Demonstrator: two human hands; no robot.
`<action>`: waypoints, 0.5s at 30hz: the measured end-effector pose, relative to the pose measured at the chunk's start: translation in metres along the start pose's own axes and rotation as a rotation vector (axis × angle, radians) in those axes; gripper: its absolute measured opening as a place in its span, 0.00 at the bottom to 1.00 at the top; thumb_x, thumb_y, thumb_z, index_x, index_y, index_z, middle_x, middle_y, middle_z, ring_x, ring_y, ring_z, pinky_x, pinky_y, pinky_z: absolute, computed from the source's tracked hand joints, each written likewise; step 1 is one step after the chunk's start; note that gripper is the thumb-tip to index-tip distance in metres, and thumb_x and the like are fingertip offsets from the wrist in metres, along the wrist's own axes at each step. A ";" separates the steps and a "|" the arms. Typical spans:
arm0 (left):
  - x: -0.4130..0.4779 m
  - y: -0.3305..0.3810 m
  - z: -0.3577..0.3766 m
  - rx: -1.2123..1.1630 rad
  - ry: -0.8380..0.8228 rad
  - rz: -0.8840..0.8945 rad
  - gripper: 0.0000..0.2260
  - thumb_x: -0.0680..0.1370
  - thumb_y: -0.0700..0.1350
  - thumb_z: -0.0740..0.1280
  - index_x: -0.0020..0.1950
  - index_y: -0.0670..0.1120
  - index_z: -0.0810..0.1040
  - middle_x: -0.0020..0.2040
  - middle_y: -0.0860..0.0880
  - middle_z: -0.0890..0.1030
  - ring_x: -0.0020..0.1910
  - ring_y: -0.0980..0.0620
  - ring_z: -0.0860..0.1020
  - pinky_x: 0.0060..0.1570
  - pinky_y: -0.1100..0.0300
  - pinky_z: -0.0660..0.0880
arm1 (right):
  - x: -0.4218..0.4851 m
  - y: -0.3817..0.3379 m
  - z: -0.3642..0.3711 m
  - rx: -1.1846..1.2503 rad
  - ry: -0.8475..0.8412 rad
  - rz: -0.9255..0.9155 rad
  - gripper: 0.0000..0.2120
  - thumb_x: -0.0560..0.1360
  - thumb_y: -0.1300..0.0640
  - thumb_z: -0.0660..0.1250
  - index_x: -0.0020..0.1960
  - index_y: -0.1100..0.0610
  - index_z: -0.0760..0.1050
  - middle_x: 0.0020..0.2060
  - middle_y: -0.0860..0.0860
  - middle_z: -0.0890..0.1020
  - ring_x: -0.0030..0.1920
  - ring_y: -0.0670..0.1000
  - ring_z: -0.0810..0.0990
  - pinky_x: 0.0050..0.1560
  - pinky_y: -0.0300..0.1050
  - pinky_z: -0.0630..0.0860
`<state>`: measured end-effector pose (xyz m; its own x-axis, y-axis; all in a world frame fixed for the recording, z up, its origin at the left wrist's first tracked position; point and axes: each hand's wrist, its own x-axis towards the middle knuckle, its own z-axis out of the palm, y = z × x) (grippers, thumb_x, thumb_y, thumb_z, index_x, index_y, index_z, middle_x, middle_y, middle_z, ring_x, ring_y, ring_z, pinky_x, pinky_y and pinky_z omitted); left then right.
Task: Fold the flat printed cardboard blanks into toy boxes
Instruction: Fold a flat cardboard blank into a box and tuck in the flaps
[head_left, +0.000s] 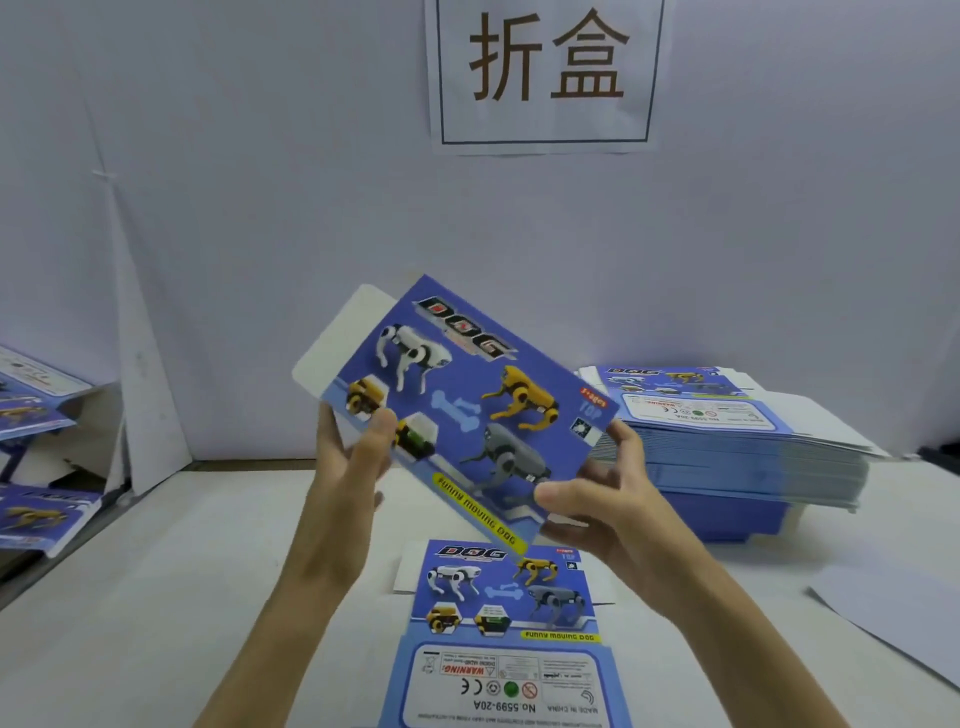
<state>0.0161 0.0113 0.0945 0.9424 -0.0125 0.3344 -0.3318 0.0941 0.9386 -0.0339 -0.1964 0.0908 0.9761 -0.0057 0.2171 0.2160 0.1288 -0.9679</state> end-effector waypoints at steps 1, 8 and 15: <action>0.001 -0.001 0.001 -0.073 -0.004 -0.002 0.34 0.65 0.62 0.72 0.69 0.60 0.64 0.52 0.60 0.81 0.54 0.56 0.80 0.49 0.59 0.75 | -0.002 0.001 -0.002 -0.121 -0.022 0.004 0.44 0.58 0.52 0.78 0.66 0.40 0.58 0.50 0.49 0.85 0.50 0.50 0.84 0.50 0.48 0.80; 0.008 -0.014 -0.011 0.085 -0.269 -0.003 0.35 0.62 0.43 0.81 0.66 0.44 0.70 0.53 0.49 0.84 0.51 0.49 0.83 0.42 0.58 0.82 | 0.011 -0.014 -0.020 -0.295 0.133 0.008 0.18 0.78 0.42 0.56 0.62 0.48 0.73 0.60 0.49 0.78 0.49 0.41 0.76 0.49 0.39 0.68; -0.003 -0.023 0.002 0.263 -0.440 -0.056 0.54 0.61 0.52 0.81 0.75 0.67 0.47 0.72 0.56 0.67 0.65 0.53 0.75 0.59 0.47 0.77 | 0.007 0.005 -0.021 -0.346 0.115 -0.053 0.24 0.67 0.28 0.58 0.60 0.36 0.70 0.59 0.37 0.78 0.62 0.40 0.75 0.66 0.45 0.68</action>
<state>0.0205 0.0072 0.0722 0.8703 -0.4337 0.2336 -0.3344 -0.1718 0.9267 -0.0253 -0.2165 0.0854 0.9554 -0.1174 0.2709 0.2415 -0.2172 -0.9458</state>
